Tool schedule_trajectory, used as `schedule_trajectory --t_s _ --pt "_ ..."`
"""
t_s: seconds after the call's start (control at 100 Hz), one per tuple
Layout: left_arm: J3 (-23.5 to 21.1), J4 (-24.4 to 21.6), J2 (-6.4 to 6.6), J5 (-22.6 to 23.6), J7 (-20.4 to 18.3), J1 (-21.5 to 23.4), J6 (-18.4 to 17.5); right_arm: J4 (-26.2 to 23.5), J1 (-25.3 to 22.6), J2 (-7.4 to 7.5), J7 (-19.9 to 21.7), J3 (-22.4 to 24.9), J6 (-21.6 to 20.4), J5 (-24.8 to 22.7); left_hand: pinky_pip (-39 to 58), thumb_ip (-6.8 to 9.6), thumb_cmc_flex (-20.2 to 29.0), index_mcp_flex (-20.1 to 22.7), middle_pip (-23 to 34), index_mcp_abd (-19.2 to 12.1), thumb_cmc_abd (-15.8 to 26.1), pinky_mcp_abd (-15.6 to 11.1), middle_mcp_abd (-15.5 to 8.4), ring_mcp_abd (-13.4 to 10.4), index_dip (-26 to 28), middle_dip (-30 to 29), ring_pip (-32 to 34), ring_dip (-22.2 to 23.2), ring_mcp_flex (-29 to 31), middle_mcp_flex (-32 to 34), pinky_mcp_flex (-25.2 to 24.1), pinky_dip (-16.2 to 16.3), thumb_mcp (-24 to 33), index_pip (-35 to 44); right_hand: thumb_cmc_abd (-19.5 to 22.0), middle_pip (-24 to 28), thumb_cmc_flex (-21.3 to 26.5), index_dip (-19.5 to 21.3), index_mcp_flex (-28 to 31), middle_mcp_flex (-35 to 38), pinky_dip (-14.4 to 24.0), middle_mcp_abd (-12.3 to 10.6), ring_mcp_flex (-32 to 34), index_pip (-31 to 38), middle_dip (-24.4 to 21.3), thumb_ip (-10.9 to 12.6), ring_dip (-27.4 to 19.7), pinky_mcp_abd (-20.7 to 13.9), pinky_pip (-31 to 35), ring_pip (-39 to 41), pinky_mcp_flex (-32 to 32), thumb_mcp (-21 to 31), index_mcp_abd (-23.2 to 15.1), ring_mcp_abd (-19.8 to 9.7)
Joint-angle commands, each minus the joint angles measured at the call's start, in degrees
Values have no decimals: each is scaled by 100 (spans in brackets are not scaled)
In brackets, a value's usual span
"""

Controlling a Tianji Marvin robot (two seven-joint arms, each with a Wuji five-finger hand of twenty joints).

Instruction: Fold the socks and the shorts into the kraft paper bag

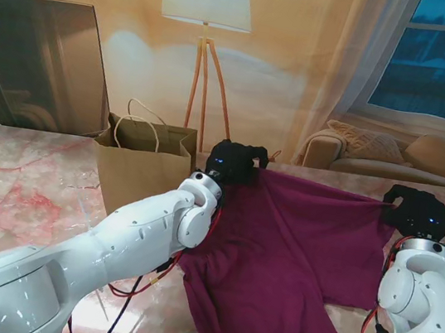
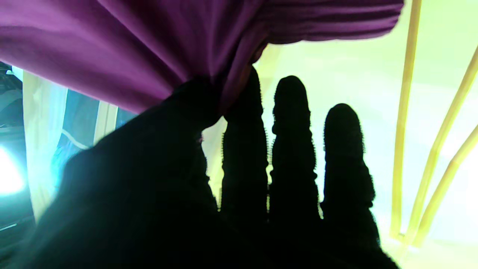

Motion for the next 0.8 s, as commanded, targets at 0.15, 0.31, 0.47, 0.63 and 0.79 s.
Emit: schedule_trajectory --t_s 0.15,0.31,0.47,0.63,0.79 --pt "-259 -936 443 180 -110 378 52 -824 -853 3 45 418 -455 -99 148 -338 32 377 -685 -285 -441 -31 -194 -173 -335 160 -29 -92 180 418 19 27 528 104 -59 304 381 183 366 109 0 207 111 259 200 -117 353 -28 396 538 86 141 77 -63" --pt "-449 -1552 747 392 -236 736 34 -1469 -1547 -15 222 768 -948 -17 101 -310 32 538 -774 -378 -605 -58 -314 -192 -472 62 -165 -73 244 466 60 -7 625 113 -237 291 479 78 471 205 -4 244 170 250 179 -133 405 -15 324 584 146 139 92 -32" --pt "-643 -2132 1026 661 -297 1178 52 -2061 -2183 -35 473 1125 -1460 136 73 -319 21 544 -786 -375 -599 -44 -316 -169 -508 38 -214 -60 272 470 132 -36 653 127 -335 247 462 -54 538 293 30 238 245 238 177 -168 439 7 275 550 216 133 97 -15" --pt "-861 -2578 1268 926 -315 1607 63 -2429 -2636 -43 774 1399 -1928 351 80 -334 12 495 -784 -390 -570 -46 -331 -160 -477 42 -223 -36 281 459 159 -45 668 159 -359 227 426 -219 583 365 86 215 300 225 211 -190 481 20 252 527 242 150 123 -20" --pt "-1214 -3117 1453 945 -469 2100 22 -2658 -2967 -41 1206 1612 -2432 787 184 -340 46 488 -779 -400 -551 -157 -293 -121 -445 46 -128 15 461 456 448 -51 648 161 -332 206 422 -264 585 372 121 211 311 269 254 -191 514 30 227 505 244 169 162 -20"
